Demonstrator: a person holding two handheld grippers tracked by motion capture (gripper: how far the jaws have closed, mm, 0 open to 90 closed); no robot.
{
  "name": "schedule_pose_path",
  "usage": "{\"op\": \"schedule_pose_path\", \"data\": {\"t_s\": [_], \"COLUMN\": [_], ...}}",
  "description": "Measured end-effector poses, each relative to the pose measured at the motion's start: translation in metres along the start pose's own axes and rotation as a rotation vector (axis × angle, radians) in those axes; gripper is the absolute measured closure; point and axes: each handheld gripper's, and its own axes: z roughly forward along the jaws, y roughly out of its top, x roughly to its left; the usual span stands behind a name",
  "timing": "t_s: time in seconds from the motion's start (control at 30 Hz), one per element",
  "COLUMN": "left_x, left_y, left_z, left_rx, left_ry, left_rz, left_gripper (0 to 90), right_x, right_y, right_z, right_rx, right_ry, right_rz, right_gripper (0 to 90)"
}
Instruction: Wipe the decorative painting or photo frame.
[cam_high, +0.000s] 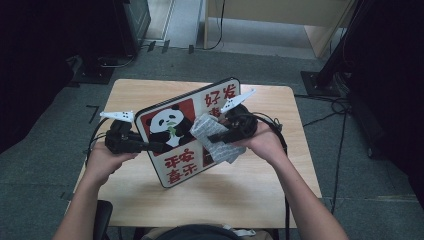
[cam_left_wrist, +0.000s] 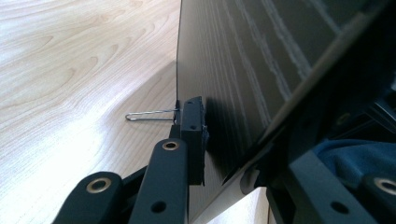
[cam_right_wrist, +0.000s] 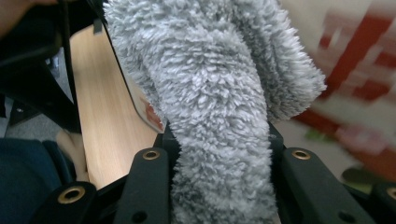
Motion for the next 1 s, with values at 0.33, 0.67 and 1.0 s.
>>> {"op": "schedule_pose_path", "data": {"t_s": [0.33,0.67,1.0], "left_x": [0.000,-0.001,0.000], "left_y": [0.000,-0.001,-0.001], "left_z": [0.000,0.000,0.000], "left_rx": [-0.005,-0.005,-0.004], "left_ry": [0.001,0.006,-0.002], "left_rz": [0.001,0.019,0.026], "left_gripper": [74.8,75.4,75.5], "right_x": [0.012,0.018,0.015], "right_y": [0.042,0.077,0.099], "right_z": [-0.014,-0.031,-0.029], "right_rx": [-0.040,-0.057,-0.035], "right_ry": [0.005,-0.019,-0.040], "right_rz": [-0.068,-0.100,-0.086], "right_gripper": [66.7,66.6,66.7]}}
